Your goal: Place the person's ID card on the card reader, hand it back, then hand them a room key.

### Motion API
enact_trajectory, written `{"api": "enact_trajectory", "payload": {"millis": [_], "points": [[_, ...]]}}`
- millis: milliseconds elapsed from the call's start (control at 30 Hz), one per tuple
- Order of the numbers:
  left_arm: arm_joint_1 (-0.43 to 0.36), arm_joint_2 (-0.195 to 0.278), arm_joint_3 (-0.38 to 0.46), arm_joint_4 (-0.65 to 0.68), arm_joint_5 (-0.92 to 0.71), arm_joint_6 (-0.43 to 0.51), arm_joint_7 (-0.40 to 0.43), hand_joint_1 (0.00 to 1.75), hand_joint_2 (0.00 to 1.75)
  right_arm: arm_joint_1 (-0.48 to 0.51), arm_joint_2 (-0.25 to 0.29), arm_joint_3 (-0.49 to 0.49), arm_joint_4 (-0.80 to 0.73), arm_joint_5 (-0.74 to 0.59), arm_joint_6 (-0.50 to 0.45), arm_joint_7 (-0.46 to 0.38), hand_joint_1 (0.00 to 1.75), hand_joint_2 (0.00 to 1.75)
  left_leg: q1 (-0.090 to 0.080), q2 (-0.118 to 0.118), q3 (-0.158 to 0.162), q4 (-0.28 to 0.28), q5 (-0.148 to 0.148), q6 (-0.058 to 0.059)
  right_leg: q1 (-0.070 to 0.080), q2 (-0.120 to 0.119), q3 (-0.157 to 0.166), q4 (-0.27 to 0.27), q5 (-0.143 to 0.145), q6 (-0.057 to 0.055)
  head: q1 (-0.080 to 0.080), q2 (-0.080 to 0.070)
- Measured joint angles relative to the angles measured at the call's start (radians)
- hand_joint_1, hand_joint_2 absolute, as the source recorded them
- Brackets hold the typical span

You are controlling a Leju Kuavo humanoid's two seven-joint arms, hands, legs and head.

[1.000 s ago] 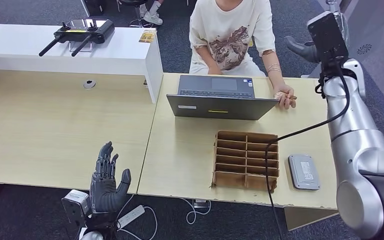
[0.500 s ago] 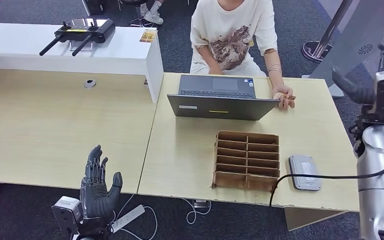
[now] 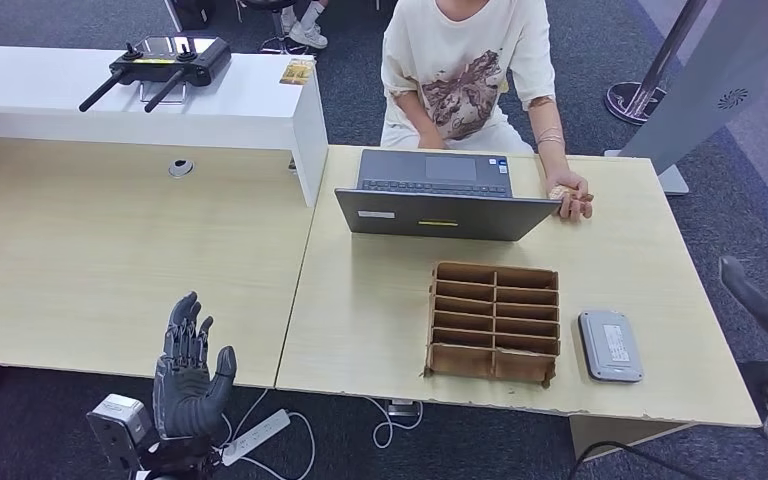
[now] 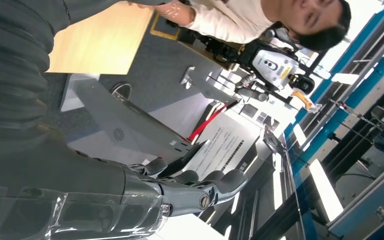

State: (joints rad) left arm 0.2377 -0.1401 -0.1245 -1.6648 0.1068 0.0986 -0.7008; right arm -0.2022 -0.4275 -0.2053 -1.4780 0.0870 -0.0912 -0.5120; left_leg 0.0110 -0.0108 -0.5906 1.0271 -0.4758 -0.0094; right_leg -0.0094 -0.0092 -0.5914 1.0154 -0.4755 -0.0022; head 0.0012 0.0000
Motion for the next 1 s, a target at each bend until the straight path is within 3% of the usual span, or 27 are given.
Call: {"api": "enact_trajectory", "payload": {"millis": [267, 633, 867, 1000], "points": [[-0.001, -0.008, 0.029, 0.0, -0.015, -0.013, 0.0, 0.0, 1.75, 0.257, 0.07, -0.062, -0.22, 0.113, 0.0, 0.004, 0.0, 1.75, 0.0, 0.001, 0.001, -0.001, -0.002, -0.001, 0.0, 0.001, 0.0, 0.0, -0.001, -0.001, 0.0, 0.0], [-0.002, -0.012, 0.04, 0.0, -0.063, 0.031, 0.0, 0.0, 1.75, 0.442, 0.162, -0.031, -0.391, 0.422, -0.087, 0.052, 0.0, 1.75, 0.0, 0.002, 0.001, -0.001, -0.002, -0.002, 0.0, 0.001, 0.0, 0.0, -0.002, -0.001, 0.0, 0.0], [-0.003, -0.015, 0.031, 0.0, -0.094, 0.072, 0.0, 0.0, 1.75, 0.485, 0.211, 0.038, -0.428, 0.918, -0.353, 0.183, 0.0, 1.75, 0.0, 0.004, 0.001, -0.001, -0.002, -0.002, 0.0, 0.003, 0.0, 0.0, -0.002, -0.001, 0.0, 0.0], [-0.004, -0.015, 0.012, 0.0, -0.121, 0.101, 0.0, 0.0, 1.75, 0.486, 0.225, 0.096, -0.427, 1.081, -0.4, 0.285, 0.0, 1.75, 0.0, 0.005, 0.002, -0.001, -0.002, -0.002, 0.0, 0.003, 0.0, 0.0, -0.002, -0.001, 0.0, 0.0]]}}
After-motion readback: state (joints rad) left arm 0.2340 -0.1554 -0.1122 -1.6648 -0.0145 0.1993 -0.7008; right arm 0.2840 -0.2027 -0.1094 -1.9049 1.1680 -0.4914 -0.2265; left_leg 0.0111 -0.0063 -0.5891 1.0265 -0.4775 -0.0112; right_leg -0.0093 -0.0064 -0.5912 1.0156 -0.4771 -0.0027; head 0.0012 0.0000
